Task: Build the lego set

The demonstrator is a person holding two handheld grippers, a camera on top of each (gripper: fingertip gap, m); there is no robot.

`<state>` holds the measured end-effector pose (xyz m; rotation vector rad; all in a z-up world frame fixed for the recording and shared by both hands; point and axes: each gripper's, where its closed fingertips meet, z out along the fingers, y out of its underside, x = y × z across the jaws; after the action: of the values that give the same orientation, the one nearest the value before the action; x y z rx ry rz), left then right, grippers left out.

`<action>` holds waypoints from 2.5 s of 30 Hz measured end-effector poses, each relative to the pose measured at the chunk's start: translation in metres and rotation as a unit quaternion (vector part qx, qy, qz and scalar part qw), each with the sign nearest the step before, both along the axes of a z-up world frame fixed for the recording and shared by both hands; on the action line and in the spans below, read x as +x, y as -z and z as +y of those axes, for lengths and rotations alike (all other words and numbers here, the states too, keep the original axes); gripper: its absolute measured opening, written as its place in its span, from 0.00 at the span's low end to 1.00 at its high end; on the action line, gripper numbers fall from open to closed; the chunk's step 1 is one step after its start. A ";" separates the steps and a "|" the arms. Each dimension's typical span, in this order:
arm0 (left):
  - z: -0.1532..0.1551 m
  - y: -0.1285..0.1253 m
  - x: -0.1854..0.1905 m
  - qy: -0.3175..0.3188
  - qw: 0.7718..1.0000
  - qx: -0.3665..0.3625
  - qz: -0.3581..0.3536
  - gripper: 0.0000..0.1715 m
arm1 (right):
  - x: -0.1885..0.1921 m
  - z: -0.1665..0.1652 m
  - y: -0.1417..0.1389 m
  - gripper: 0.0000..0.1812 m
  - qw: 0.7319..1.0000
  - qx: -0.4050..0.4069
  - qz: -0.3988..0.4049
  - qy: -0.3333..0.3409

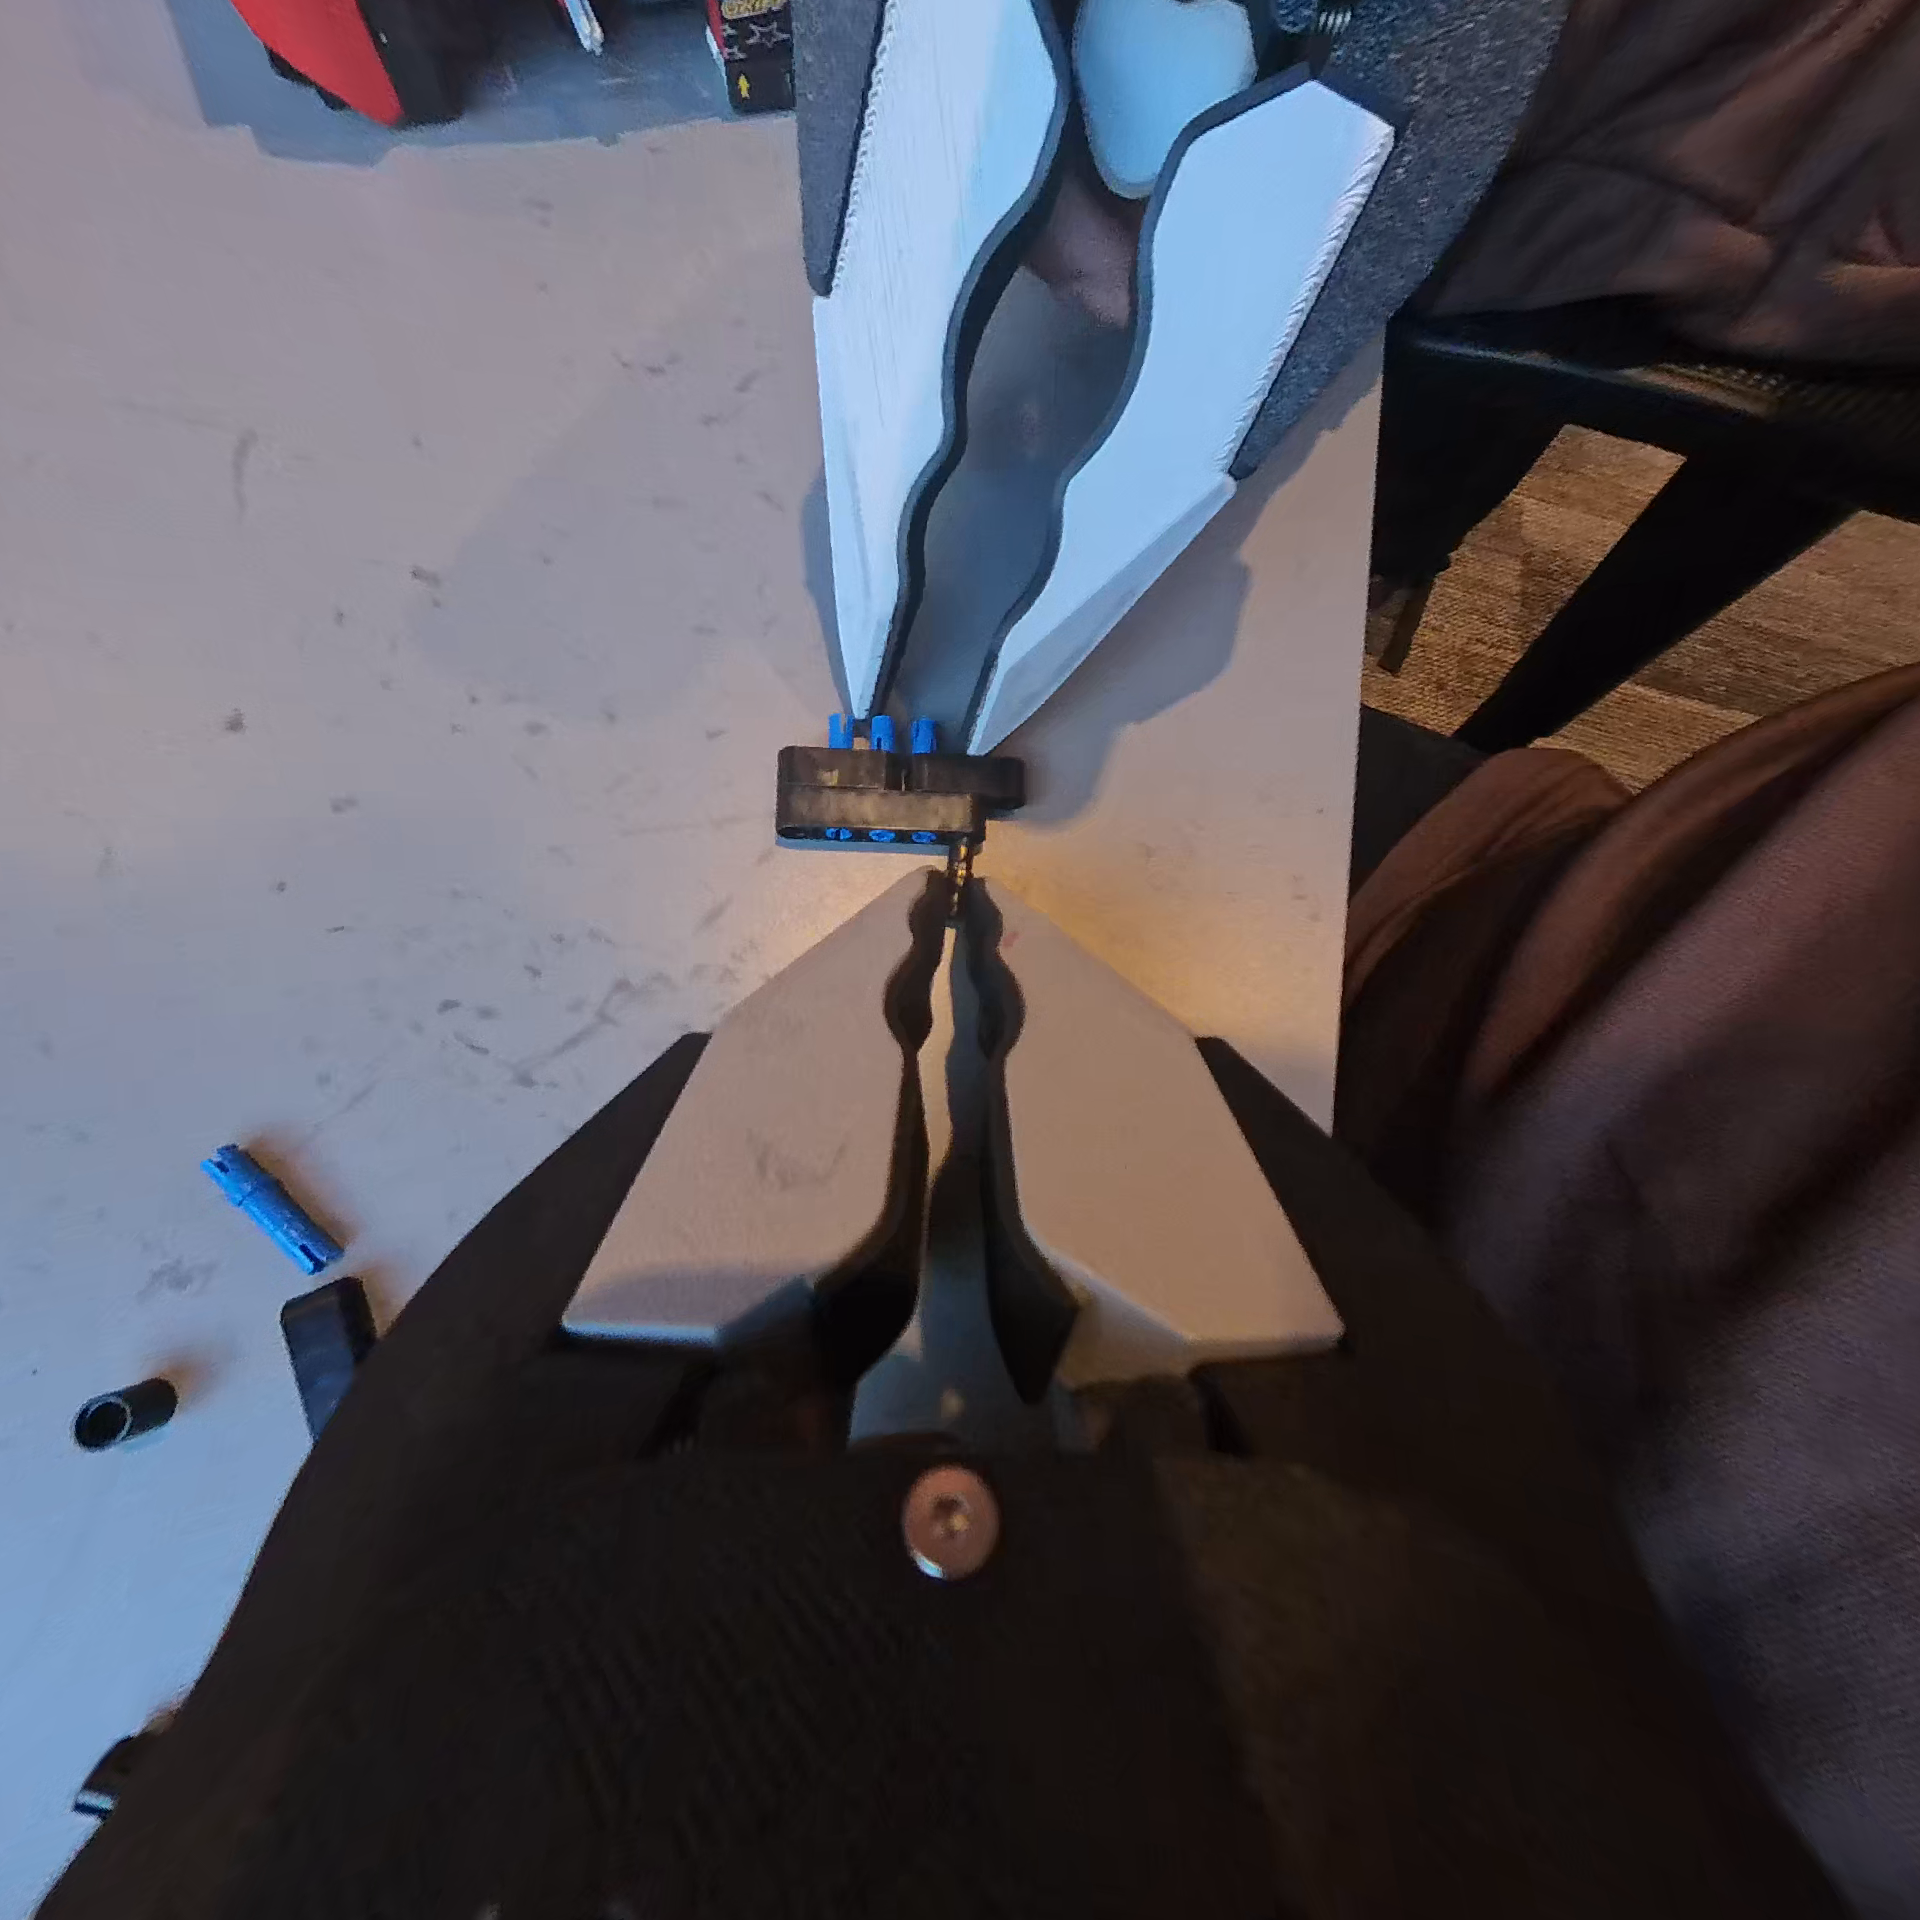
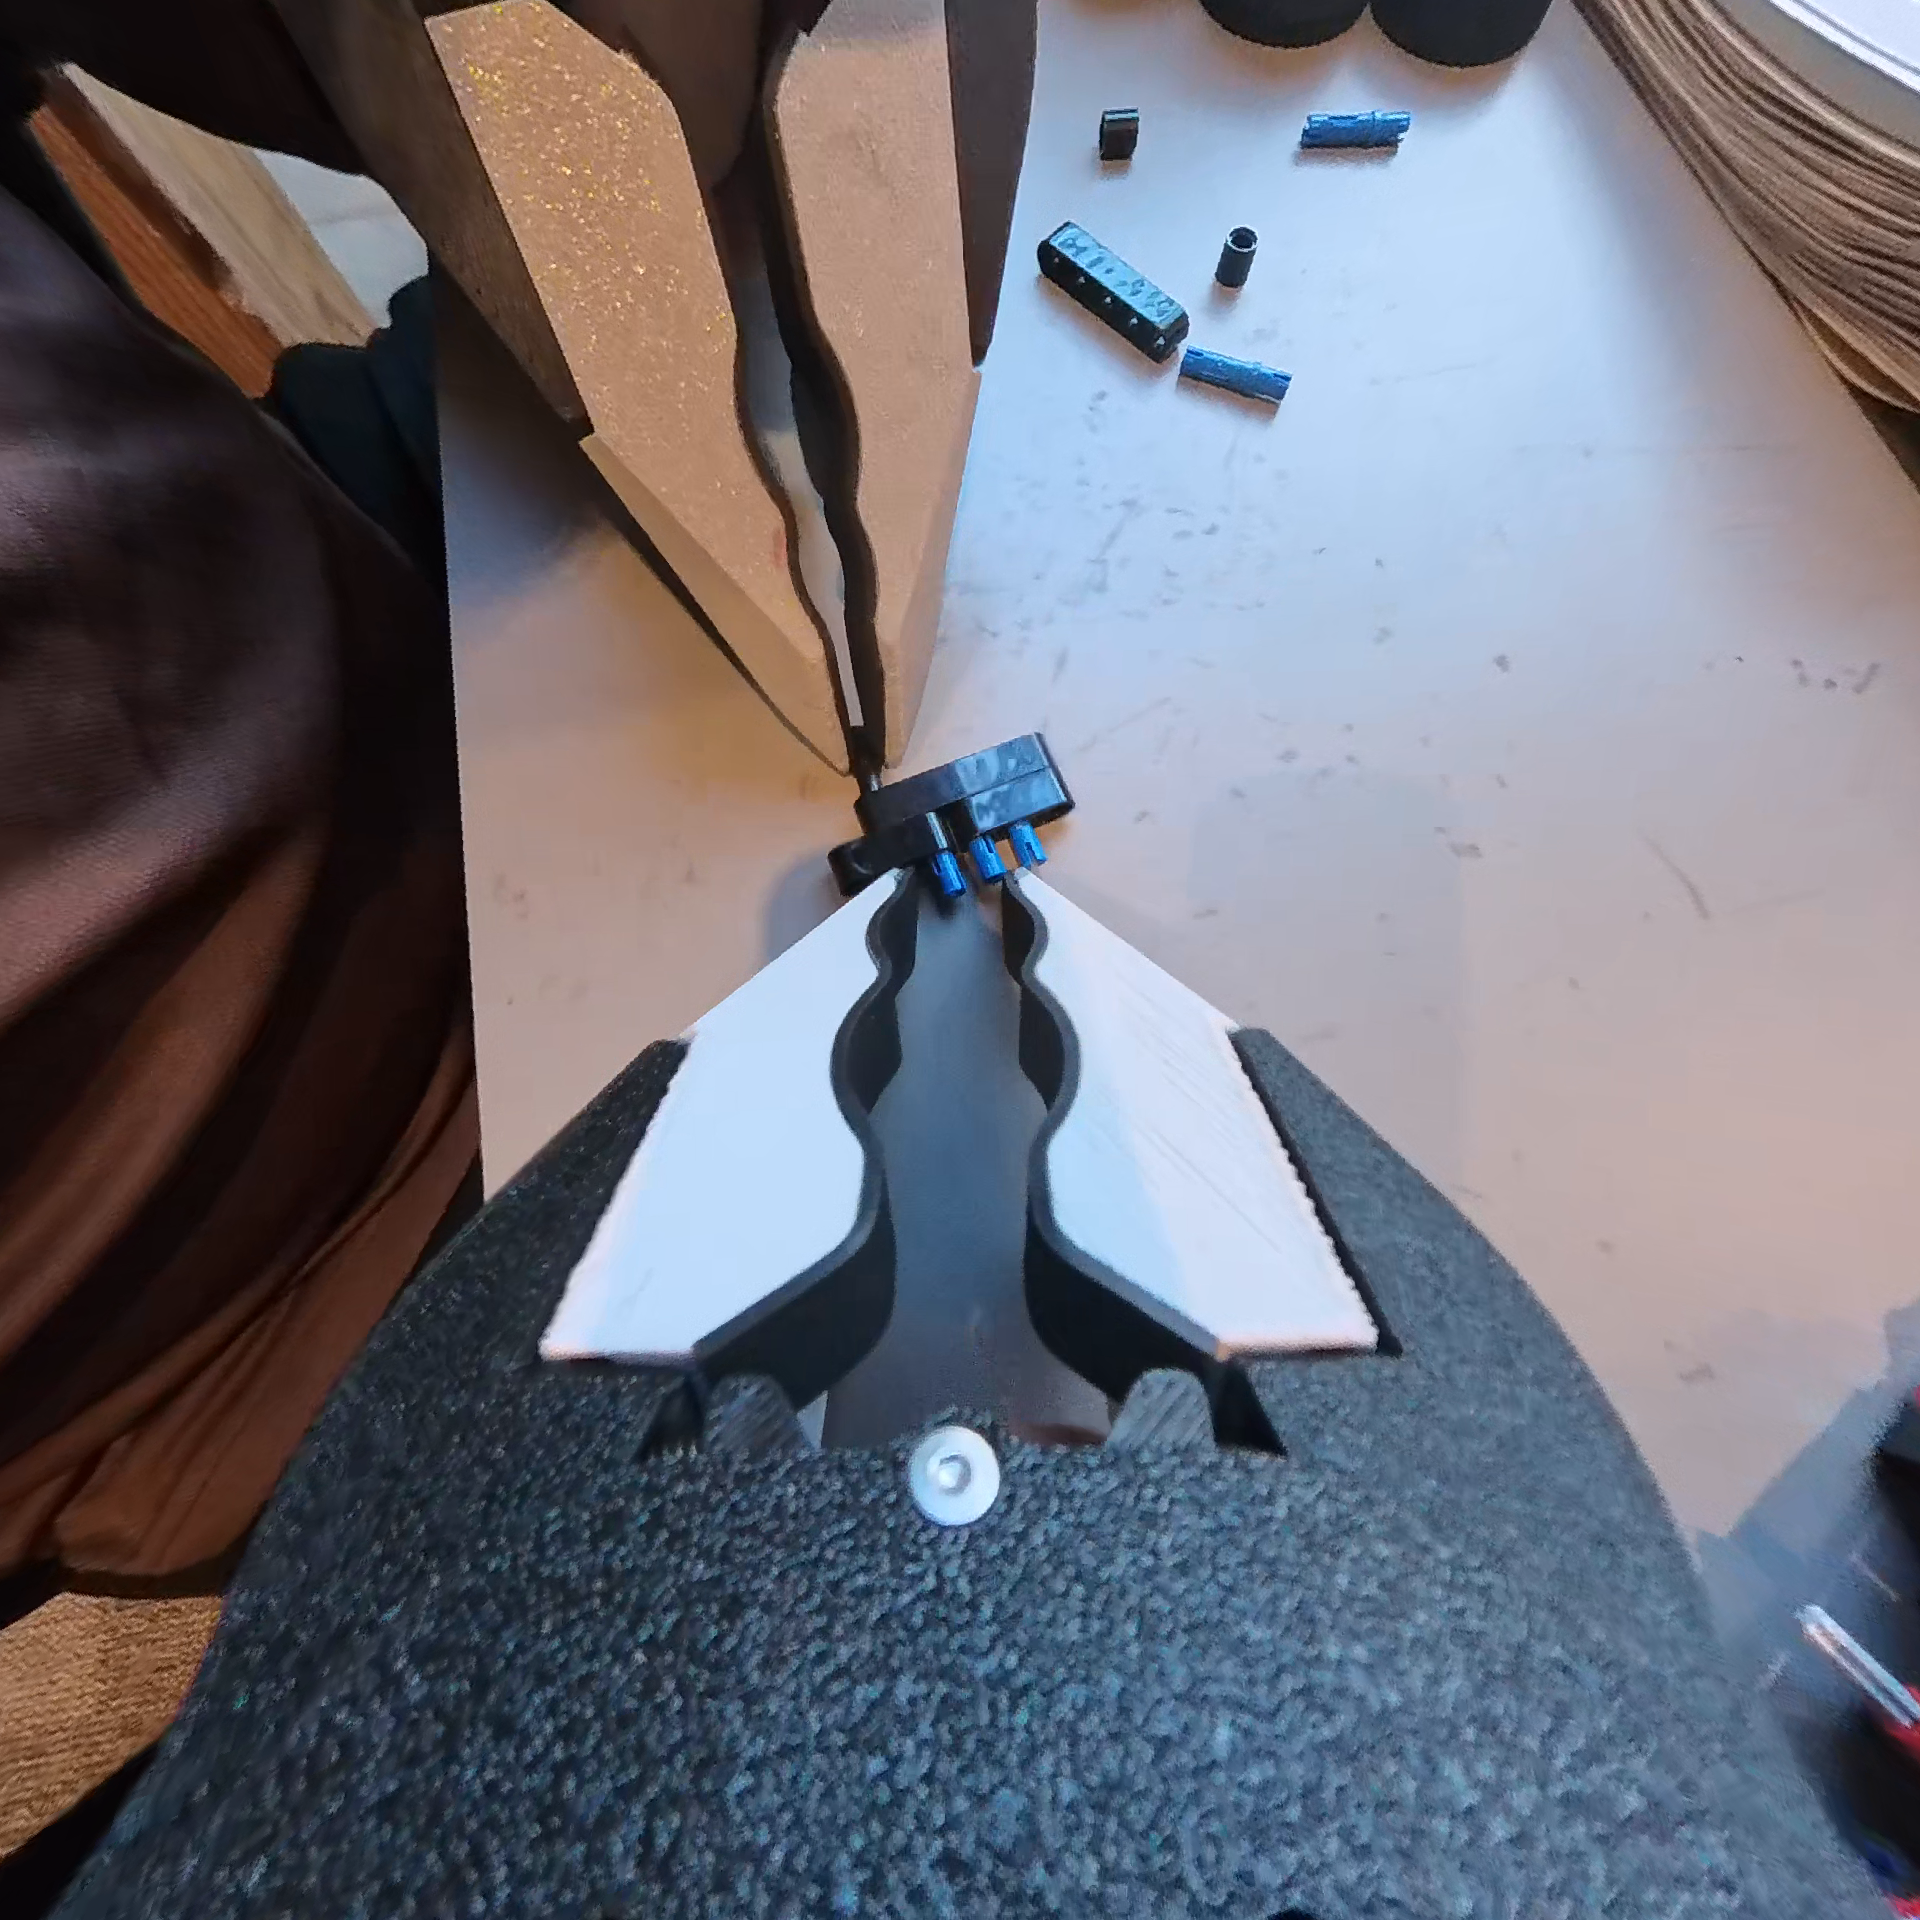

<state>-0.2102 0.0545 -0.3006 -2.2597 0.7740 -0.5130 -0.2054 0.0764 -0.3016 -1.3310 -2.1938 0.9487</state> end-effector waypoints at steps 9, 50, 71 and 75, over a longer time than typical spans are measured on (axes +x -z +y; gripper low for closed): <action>0.000 0.000 0.000 0.006 0.999 0.022 0.028 0.01 | -0.002 -0.002 -0.001 0.08 1.000 -0.017 -0.005 0.021; 0.008 0.000 -0.013 -0.045 0.998 0.026 0.033 0.01 | -0.015 0.007 0.000 0.07 0.992 -0.069 -0.024 0.102; 0.010 -0.004 -0.014 -0.102 0.993 -0.024 -0.059 0.13 | 0.003 0.011 -0.008 0.23 0.989 -0.059 -0.015 0.135; 0.008 -0.004 -0.014 -0.105 0.992 -0.026 -0.064 0.13 | -0.005 0.009 -0.002 0.26 0.989 -0.020 -0.018 0.143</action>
<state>-0.2243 0.0626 -0.2964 -2.2977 0.4577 -0.5761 -0.2100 0.0857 -0.2992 -1.6393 -1.9476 0.8678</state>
